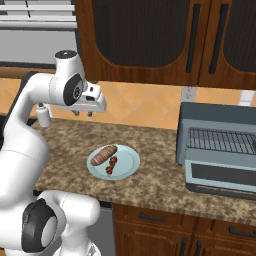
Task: Pick up the kebab skewer and baguette bread, and place them inside the toaster oven. Close the toaster oven door and start by setting the timer.
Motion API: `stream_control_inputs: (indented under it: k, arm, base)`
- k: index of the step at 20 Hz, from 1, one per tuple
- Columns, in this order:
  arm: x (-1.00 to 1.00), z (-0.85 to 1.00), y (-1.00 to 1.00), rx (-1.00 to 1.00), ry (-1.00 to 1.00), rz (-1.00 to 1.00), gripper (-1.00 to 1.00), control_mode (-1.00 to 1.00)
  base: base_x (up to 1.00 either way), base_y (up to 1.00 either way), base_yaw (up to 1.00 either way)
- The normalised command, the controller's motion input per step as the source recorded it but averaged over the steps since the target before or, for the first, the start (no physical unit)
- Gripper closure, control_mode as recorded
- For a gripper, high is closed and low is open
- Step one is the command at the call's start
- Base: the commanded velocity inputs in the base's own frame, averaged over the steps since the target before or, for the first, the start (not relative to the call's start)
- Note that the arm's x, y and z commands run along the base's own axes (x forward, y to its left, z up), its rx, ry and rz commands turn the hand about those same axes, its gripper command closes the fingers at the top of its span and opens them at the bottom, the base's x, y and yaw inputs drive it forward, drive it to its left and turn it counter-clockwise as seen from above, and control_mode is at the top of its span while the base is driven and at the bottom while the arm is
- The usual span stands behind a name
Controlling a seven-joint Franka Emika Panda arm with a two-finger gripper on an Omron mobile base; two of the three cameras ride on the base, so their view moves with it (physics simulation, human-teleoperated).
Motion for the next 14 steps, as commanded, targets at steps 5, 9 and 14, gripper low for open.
stream_control_inputs:
  k: [5, 9, 14]
  arm:
    - [0.00, 0.00, 0.00, 0.00, 0.00, 0.00, -1.00, 1.00]
    - [0.00, 0.00, 0.00, 0.00, 0.00, 0.00, -1.00, 1.00]
    - [0.00, 0.00, 0.00, 0.00, 0.00, 0.00, -1.00, 1.00]
  base:
    - [0.00, 0.00, 0.00]
    - [0.00, 0.00, 0.00]
    - [0.00, -0.18, 0.00]
